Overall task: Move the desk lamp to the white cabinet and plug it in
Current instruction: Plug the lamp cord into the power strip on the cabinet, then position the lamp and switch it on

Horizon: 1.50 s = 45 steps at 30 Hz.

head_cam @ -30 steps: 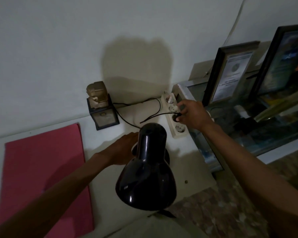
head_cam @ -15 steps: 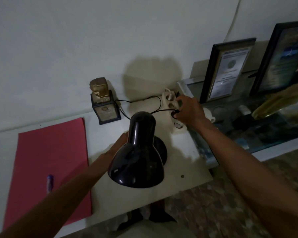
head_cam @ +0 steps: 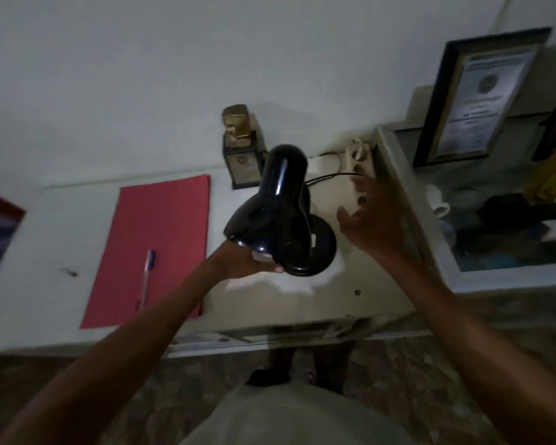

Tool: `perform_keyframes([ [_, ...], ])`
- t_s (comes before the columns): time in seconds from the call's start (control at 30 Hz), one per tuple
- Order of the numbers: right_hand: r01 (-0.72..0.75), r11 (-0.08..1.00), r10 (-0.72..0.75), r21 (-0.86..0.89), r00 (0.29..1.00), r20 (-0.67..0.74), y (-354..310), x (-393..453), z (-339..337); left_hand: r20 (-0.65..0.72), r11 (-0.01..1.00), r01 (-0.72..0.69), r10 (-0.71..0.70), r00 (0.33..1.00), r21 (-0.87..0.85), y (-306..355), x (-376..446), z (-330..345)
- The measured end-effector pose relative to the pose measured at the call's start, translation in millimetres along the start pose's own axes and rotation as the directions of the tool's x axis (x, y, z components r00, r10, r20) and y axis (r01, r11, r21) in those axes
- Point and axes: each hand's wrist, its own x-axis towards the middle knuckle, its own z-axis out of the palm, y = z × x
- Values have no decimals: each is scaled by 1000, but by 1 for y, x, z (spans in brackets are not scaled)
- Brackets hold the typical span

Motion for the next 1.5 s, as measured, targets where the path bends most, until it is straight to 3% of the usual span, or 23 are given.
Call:
perform_keyframes([
  [0.07,0,999,-10,45,975,223,5,-25,10,-95,988,-115,125,988,107,-2,-11,2],
  [0.13,82,997,-69,-13,906,419,7,-49,23,-148,969,-131,163,975,208,-5,-23,7],
  [0.23,124,990,-78,-66,874,480,5,-58,36,-165,950,-123,176,971,288,-8,-29,15],
  [0.37,52,993,0,-105,897,442,4,-70,46,-182,936,-135,202,962,325,-11,-28,27],
  [0.47,75,996,-48,-55,918,394,7,-66,46,-250,929,-114,211,945,352,-9,-22,38],
  [0.67,16,997,10,-71,940,342,8,-55,46,-353,954,-104,204,913,282,-1,1,47],
  [0.93,-84,987,124,-136,939,322,-2,-3,55,-368,987,-97,140,919,131,32,54,27],
  [1.13,-152,971,193,-185,954,229,-7,24,68,-360,993,-97,117,925,73,38,89,16],
  [1.37,-73,992,95,-100,967,236,-10,31,63,-338,989,-143,144,930,27,45,106,16],
  [1.43,-28,979,51,-204,993,108,-5,19,51,-344,990,-140,141,928,30,56,109,18],
  [1.5,-84,943,52,-323,993,-107,5,5,37,-342,991,-129,134,930,38,66,112,23],
])
